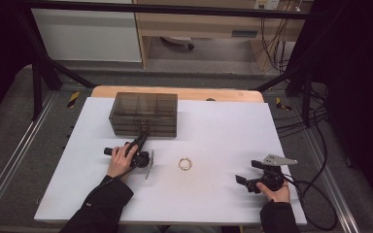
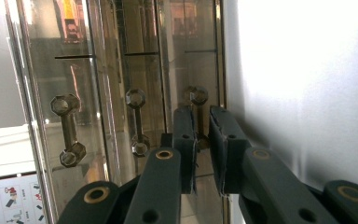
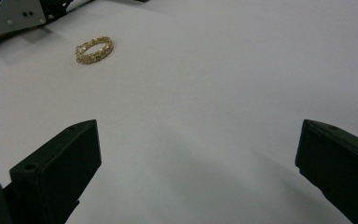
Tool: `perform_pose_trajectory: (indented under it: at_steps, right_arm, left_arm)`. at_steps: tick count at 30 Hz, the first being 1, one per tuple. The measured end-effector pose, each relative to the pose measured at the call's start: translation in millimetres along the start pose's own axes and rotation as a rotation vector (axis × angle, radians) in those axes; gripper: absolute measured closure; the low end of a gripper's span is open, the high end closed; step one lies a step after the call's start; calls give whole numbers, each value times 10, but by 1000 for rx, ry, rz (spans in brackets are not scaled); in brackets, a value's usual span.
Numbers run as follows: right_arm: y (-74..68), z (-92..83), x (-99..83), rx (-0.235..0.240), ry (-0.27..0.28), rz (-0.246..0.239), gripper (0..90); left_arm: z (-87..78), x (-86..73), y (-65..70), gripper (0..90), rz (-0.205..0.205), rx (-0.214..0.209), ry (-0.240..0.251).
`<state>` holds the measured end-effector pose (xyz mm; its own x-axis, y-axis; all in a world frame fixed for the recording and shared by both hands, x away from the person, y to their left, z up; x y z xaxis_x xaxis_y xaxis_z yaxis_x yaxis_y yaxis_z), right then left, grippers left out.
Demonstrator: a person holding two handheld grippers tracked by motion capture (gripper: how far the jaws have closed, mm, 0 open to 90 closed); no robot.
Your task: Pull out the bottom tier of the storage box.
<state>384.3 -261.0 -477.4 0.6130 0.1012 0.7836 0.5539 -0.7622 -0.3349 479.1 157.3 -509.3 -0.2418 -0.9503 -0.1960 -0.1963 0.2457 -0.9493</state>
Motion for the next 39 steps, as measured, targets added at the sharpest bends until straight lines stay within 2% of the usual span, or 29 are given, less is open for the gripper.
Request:
perform_pose_trajectory:
  at_steps: [9,15,23,33,39]
  right_arm:
    - [-2,0,-1,0,-1,2,8]
    - [1,0,-1,-1,-1,-2,8]
    - [1,1,-2,-2,-3,-2,7]
    - [1,2,-1,0,-3,-2,8]
    - [0,2,0,0,-3,-2,7]
  left_arm:
    - [-13,1,6,797,-13,-22,-2]
    - [-21,-8,-9,683,-13,-24,-9]
    - [2,-52,-60,597,-33,-39,1]
    - [45,-119,-59,618,-37,-77,14]
    - [46,-127,-58,625,-35,-80,16]
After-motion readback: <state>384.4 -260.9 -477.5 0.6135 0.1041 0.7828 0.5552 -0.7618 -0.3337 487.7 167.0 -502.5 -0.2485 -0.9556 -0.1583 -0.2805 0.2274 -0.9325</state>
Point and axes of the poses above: each handheld gripper's, and its own axes: z roughly forward along the jaws, x roughly out of its top, y roughly to its right, the point moved 4 cm from there along z, roughly forward along the jaws, and after that the axes turned 9 degrees about z, right-handed, at the moved point
